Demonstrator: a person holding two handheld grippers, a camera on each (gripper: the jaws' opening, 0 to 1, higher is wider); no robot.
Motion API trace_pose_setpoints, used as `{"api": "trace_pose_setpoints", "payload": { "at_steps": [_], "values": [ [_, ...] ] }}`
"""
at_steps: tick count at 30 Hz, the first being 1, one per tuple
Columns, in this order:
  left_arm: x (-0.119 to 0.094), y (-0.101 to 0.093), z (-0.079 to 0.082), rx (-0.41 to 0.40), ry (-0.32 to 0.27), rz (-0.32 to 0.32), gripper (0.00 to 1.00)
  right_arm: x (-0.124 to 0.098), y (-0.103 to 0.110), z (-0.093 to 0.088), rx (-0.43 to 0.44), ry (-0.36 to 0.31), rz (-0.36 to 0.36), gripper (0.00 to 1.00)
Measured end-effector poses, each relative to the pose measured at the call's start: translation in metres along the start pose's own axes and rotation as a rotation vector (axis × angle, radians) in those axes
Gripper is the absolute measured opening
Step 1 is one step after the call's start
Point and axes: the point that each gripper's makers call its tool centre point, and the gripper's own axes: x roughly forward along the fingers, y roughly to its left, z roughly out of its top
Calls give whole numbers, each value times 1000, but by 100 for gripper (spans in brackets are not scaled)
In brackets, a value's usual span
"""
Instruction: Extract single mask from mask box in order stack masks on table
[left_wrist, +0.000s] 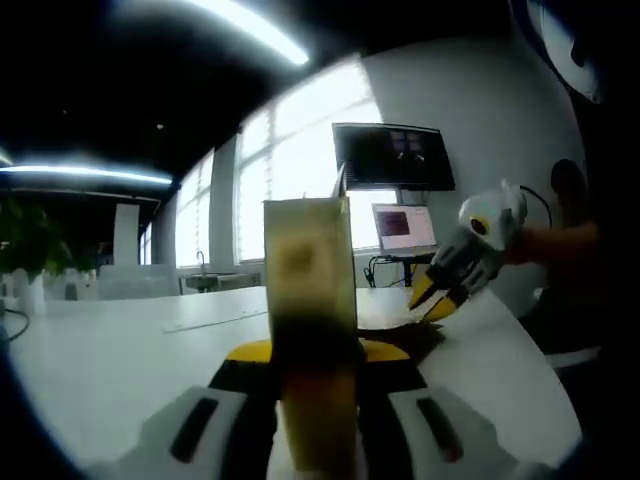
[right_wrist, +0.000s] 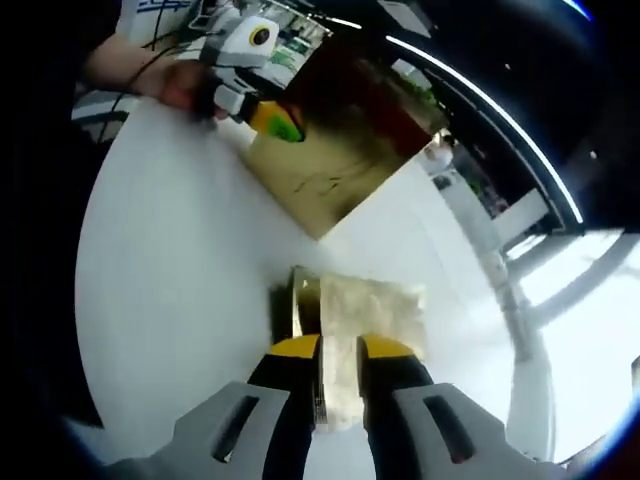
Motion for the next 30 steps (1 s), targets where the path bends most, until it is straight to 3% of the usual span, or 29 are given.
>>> {"api": "trace_pose_setpoints", "payload": {
  "at_steps": [12, 21, 30],
  "values": [
    [-1, 0, -1, 0, 0, -1, 32, -21, -16, 35, 219, -247, 20, 12],
    [-1, 0, -2, -2, 0, -2, 32, -38, -27, 74, 375, -461, 63, 13],
    [-1, 0, -2, -4, 0, -2, 32, -40, -29, 93, 435, -570, 100, 18]
  ]
}}
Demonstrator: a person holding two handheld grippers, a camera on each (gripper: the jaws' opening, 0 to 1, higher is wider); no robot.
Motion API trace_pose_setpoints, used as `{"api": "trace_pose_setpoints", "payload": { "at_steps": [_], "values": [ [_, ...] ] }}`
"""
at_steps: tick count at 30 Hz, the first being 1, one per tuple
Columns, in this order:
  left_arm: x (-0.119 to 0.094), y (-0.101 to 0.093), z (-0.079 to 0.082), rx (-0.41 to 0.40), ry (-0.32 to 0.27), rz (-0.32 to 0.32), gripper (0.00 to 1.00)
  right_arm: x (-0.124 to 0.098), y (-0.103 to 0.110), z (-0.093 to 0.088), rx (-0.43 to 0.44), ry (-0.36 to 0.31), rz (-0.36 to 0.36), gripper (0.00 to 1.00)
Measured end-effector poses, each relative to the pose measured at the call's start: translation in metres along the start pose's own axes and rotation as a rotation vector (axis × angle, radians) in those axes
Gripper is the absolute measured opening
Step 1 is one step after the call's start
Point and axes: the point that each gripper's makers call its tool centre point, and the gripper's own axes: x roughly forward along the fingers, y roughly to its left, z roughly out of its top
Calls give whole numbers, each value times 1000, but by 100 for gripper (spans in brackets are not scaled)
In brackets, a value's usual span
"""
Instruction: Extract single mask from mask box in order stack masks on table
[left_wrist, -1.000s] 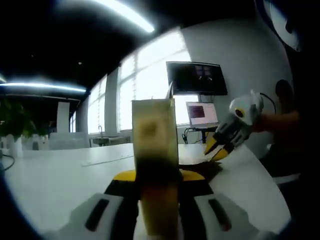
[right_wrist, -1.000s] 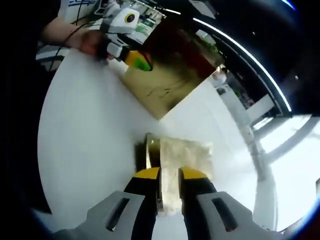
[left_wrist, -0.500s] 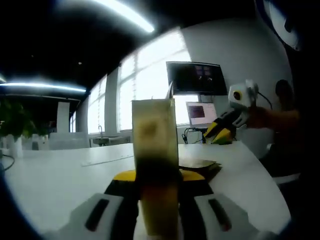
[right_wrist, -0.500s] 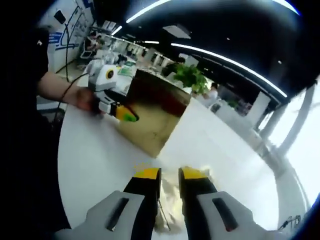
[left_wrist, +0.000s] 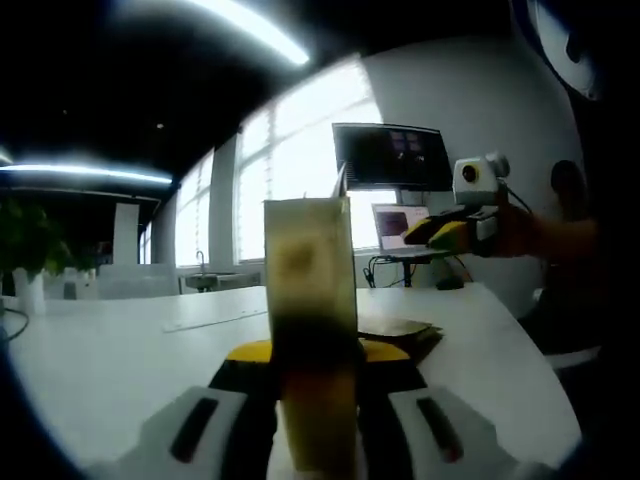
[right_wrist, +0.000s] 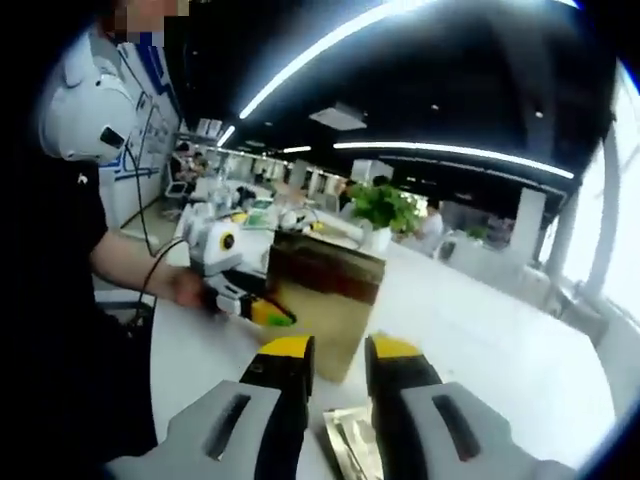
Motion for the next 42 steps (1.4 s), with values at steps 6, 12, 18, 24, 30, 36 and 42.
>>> {"api": "trace_pose_setpoints", "payload": {
  "at_steps": [6, 12, 18, 24, 30, 36, 42],
  "values": [
    [0, 0, 0, -1, 1, 2, 32, 0, -6, 8, 79, -86, -15, 20],
    [1, 0, 0, -2, 1, 3, 32, -8, -14, 14, 139, -150, -43, 23],
    [1, 0, 2, 2, -3, 5, 32, -10, -15, 8, 152, -146, -65, 23],
    [-2, 1, 8, -23, -34, 6, 32, -13, -14, 5, 166, -150, -72, 23],
    [-4, 2, 16, -43, -80, 8, 32, -18, -12, 0, 153, -123, -66, 23],
    [-3, -1, 12, -24, -68, 8, 31, -24, -15, -2, 162, -133, -82, 22],
    [-3, -1, 11, -23, -67, 10, 31, -25, -15, -4, 159, -133, -85, 22]
  ]
}}
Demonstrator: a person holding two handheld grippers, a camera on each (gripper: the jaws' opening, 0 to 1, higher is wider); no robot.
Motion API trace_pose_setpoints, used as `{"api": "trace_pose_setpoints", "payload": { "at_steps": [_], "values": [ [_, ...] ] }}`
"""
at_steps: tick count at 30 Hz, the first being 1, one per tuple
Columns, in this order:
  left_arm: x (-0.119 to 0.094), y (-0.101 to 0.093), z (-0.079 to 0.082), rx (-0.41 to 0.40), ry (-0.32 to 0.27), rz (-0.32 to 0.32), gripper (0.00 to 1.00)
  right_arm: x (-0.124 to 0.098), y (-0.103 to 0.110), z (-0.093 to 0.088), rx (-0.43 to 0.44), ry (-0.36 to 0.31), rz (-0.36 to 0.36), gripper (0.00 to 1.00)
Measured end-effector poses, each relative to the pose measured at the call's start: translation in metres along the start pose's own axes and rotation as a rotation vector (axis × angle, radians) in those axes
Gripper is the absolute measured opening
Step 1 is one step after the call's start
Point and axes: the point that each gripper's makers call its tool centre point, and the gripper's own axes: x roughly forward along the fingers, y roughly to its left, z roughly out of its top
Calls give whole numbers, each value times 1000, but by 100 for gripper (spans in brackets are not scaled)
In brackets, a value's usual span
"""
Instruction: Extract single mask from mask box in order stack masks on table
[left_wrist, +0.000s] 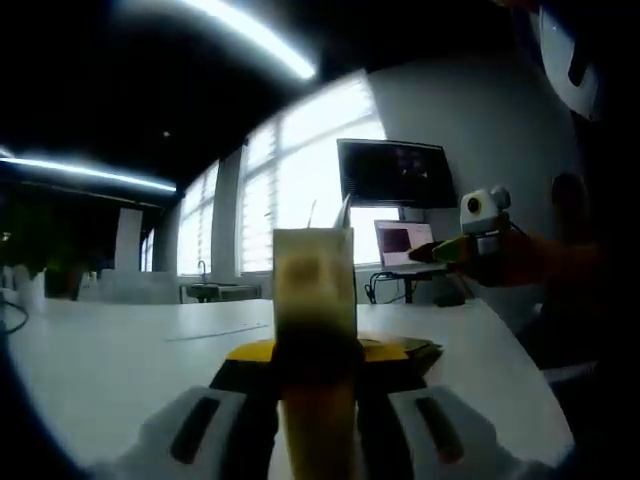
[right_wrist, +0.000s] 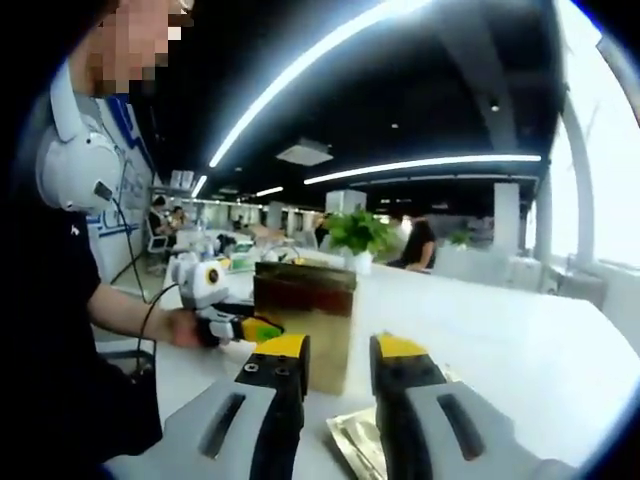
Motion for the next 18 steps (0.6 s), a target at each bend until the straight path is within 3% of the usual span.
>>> {"api": "trace_pose_setpoints", "payload": {
  "at_steps": [18],
  "values": [
    [0, 0, 0, 6, -2, -3, 31, 7, 2, 12, -42, 17, 25, 21]
  ]
}}
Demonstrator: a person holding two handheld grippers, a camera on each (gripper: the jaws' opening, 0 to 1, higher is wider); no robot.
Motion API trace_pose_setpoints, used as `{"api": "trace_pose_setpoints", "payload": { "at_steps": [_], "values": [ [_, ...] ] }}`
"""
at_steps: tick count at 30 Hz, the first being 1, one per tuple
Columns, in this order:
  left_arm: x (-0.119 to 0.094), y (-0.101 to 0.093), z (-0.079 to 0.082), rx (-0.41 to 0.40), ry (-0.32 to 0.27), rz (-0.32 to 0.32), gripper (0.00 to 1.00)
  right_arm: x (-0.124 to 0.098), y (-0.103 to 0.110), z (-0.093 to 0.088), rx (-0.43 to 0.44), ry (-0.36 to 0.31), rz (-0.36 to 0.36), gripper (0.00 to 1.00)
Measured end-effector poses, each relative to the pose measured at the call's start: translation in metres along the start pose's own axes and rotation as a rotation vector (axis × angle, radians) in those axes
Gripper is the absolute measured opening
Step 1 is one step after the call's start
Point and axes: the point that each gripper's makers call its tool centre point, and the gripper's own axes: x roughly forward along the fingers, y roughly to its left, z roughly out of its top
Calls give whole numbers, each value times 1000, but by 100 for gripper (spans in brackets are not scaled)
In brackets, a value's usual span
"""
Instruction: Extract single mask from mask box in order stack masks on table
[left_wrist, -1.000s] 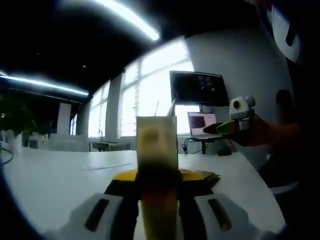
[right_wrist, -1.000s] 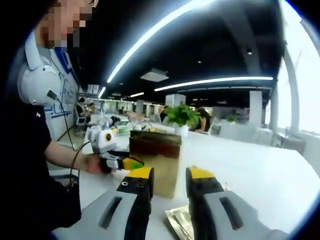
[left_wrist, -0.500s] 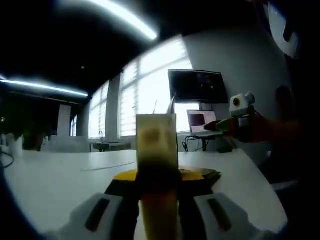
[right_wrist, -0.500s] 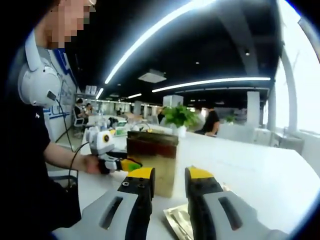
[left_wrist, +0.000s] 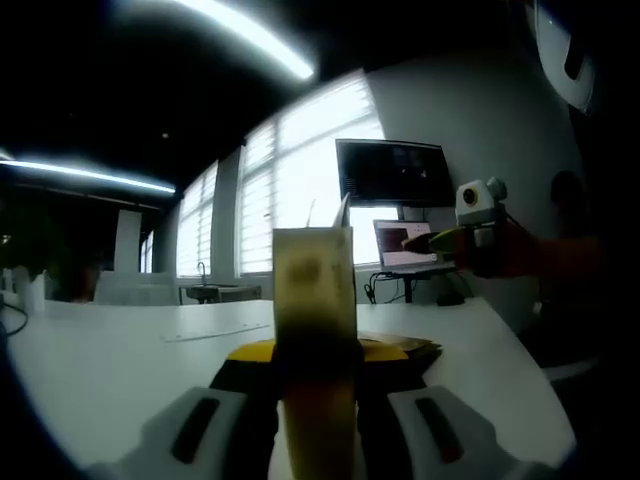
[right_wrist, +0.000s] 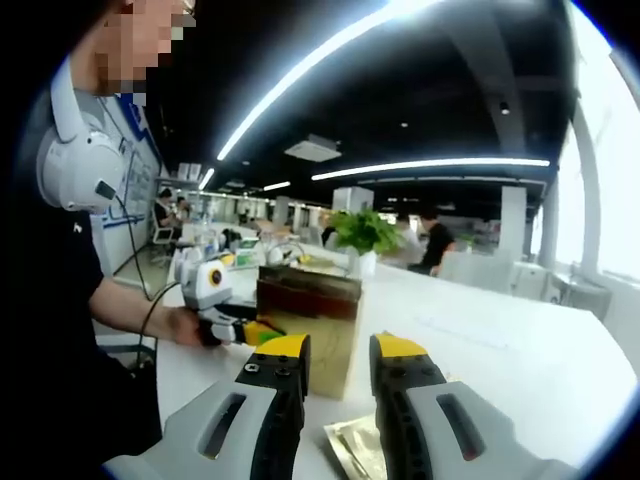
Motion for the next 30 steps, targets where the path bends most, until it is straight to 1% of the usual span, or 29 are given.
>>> {"api": "trace_pose_setpoints", "payload": {
  "at_steps": [11, 16, 21, 24, 30],
  "values": [
    [1, -1, 0, 5, 1, 1, 31, 2, -2, 19, -27, -1, 0, 21],
    [1, -2, 0, 6, 3, 1, 31, 6, -5, 28, -52, 17, 16, 21],
    [1, -1, 0, 7, 4, 1, 31, 13, -5, 41, -85, 22, 40, 20],
    [1, -1, 0, 8, 4, 0, 31, 17, -7, 44, -109, 38, 51, 20],
    [1, 0, 0, 7, 5, -1, 31, 23, -12, 55, -134, 37, 58, 20]
  ]
}}
